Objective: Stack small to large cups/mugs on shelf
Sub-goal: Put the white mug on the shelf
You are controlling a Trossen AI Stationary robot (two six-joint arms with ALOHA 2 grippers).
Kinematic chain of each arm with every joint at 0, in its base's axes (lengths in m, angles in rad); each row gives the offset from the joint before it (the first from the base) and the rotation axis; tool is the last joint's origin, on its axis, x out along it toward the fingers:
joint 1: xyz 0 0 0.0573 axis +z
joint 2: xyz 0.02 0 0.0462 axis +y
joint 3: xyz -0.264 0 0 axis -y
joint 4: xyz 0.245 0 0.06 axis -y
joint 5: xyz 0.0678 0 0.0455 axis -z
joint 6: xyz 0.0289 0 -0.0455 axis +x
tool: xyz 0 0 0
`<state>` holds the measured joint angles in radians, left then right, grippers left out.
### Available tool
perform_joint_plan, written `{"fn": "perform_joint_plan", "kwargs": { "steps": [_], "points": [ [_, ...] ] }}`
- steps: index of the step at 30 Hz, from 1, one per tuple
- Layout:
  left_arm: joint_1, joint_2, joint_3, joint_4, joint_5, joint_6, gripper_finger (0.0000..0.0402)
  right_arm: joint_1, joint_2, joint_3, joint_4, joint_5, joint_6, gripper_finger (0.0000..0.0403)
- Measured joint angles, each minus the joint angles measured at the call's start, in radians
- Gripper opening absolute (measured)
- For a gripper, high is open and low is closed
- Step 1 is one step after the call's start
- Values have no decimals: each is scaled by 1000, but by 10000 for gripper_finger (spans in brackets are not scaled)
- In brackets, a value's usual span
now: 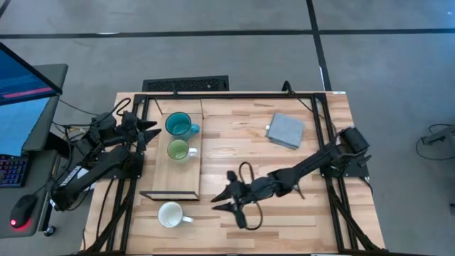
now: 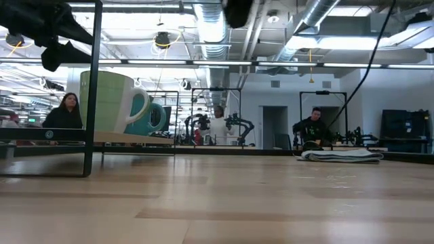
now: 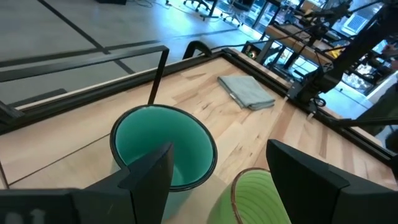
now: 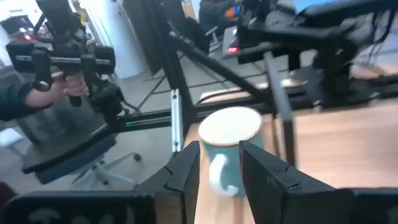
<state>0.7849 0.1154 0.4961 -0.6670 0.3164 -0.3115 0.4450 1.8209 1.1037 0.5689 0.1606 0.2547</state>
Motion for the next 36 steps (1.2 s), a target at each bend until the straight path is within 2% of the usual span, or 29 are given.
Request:
{"fn": "perform_joint_plan", "kwargs": {
  "steps": [7, 16, 24, 36],
  "points": [
    [0, 0, 0, -4, 14, 2, 248, -21, 129, 107, 0, -133, 160, 133],
    [0, 0, 0, -5, 38, 10, 248, -9, 230, 176, -1, -135, 194, 133],
    [0, 0, 0, -13, 47, 11, 248, -10, 232, 182, -24, -135, 331, 136],
    [0, 0, 0, -15, 47, 11, 248, -28, 230, 182, -41, -135, 382, 139]
  ]
}}
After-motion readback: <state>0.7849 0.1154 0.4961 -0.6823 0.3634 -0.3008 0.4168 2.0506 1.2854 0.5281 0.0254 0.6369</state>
